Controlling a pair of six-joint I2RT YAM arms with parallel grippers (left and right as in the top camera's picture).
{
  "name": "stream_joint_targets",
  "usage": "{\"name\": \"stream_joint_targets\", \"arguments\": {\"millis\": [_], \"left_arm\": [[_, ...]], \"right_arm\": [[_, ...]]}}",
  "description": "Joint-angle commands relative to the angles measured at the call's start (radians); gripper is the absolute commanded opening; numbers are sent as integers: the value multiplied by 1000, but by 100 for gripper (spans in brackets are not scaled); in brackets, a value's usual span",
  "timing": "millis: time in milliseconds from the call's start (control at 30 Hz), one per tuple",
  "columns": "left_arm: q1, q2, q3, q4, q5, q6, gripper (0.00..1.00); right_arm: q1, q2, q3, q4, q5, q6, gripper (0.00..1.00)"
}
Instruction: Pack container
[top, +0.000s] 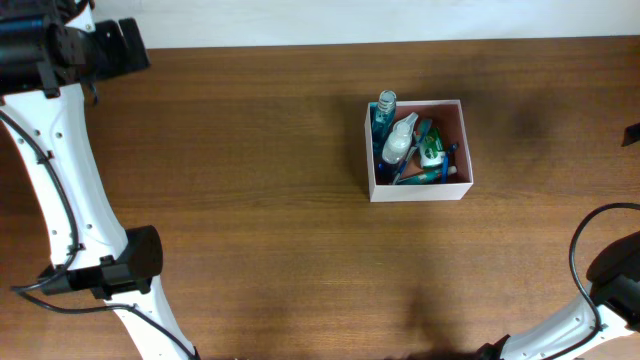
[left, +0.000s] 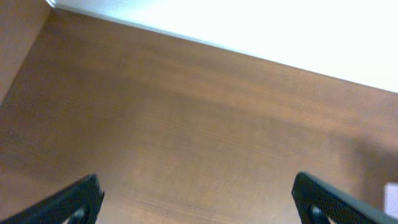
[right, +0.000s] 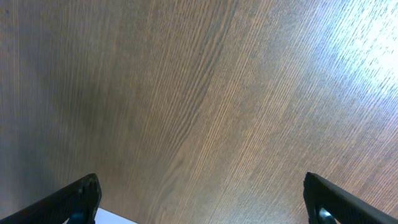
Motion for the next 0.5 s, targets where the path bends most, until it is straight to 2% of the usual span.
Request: {"name": "stream_joint_targets", "arguments": {"millis": [0,233,367,467], "left_arm": [[3,-23,3,74,58,8,100],[0,-146,2,193,56,8,99],[-21,-242,-17,187,56,8,99],[-36,-356,-112,181,56,8,99]], "right_arm": [[2,0,16,0,9,-10,99],[2,0,16,0,9,-10,99],[2,0,16,0,8,-10,99],[2,-1,16,0,9,-10,99]]}}
